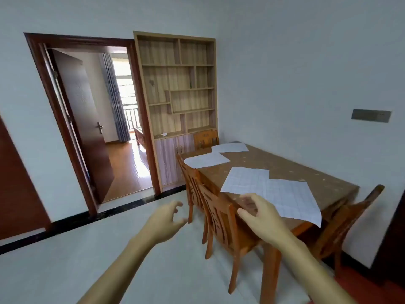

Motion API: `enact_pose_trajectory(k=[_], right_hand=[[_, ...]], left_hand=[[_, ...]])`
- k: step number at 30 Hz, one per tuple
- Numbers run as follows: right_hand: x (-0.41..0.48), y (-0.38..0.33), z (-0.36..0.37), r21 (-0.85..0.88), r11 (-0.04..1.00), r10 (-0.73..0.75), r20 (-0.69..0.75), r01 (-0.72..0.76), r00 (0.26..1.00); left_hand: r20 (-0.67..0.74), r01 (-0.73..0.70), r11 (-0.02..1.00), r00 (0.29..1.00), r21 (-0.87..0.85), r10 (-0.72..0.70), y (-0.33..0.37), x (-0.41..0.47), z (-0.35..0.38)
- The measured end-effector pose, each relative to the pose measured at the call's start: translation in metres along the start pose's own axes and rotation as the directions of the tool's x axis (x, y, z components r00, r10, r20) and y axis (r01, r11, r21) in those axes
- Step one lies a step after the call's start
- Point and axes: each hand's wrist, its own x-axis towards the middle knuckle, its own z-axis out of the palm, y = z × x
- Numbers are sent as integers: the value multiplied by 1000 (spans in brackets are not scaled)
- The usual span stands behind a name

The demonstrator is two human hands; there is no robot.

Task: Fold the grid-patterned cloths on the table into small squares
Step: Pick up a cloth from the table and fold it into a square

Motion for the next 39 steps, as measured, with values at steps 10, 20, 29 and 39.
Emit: enact_pose_trajectory(k=[10,20,29,39], right_hand=[[85,31,4,-123,986,115,-11,-115,993],[170,104,-2,-80,984,156,-42,-159,987],[286,209,-71,-64,989,127,-67,-131,990],[392,285,-130,-11,998,66,-100,-67,993]], left_hand=[[110,-99,991,988,-94,109,-5,126,41],[168,-146,989,974,-35,150,24,237,80],[137,-160,987,978,14,157,120,368,119],[119,-205,977,973,61,197,205,477,147]])
